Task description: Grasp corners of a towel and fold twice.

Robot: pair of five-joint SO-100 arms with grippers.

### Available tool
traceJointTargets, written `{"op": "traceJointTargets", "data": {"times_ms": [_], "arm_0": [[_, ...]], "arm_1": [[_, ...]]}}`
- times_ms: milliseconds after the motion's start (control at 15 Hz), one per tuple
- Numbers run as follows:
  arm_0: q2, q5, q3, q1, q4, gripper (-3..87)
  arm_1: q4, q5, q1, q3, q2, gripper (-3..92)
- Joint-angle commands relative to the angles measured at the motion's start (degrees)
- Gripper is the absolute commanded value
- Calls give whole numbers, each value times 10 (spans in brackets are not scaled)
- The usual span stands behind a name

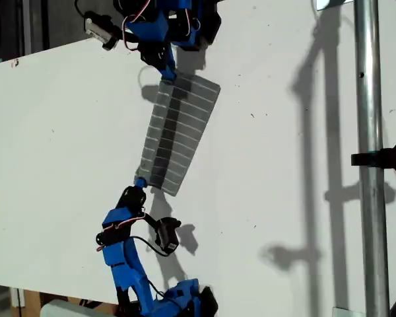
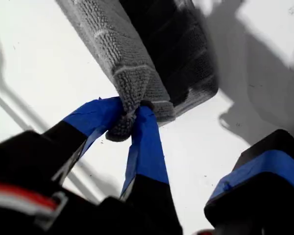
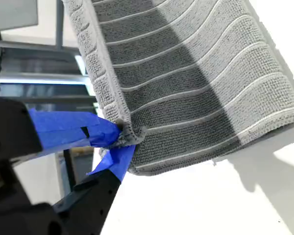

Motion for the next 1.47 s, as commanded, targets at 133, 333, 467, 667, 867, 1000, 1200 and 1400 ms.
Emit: {"op": "traceJointTargets", "data": {"times_ms": [133, 333, 467, 667, 867, 1000, 1200, 1400], "arm_0": [[11, -27, 31, 18, 11, -27], [-11, -56, 91, 58, -12, -27], [-26, -67, 118, 71, -28, -27], [-28, -70, 126, 81, -32, -27], [-26, -61, 136, 67, -33, -27], [-28, -53, 134, 59, -32, -27], [-40, -47, 139, 51, -35, -27], [-36, -33, 115, 40, -24, -27]], "arm_1": [[-62, 120, -158, 53, -4, -3], [-149, 226, -269, 135, -29, -3], [-194, 234, -286, 140, -97, -3], [-278, 232, -297, 149, -163, -3], [-361, 229, -316, 100, -315, -3], [-434, 235, -321, 111, -374, -3], [-481, 238, -329, 121, -424, -3], [-340, 175, -251, 86, -296, -3]]}}
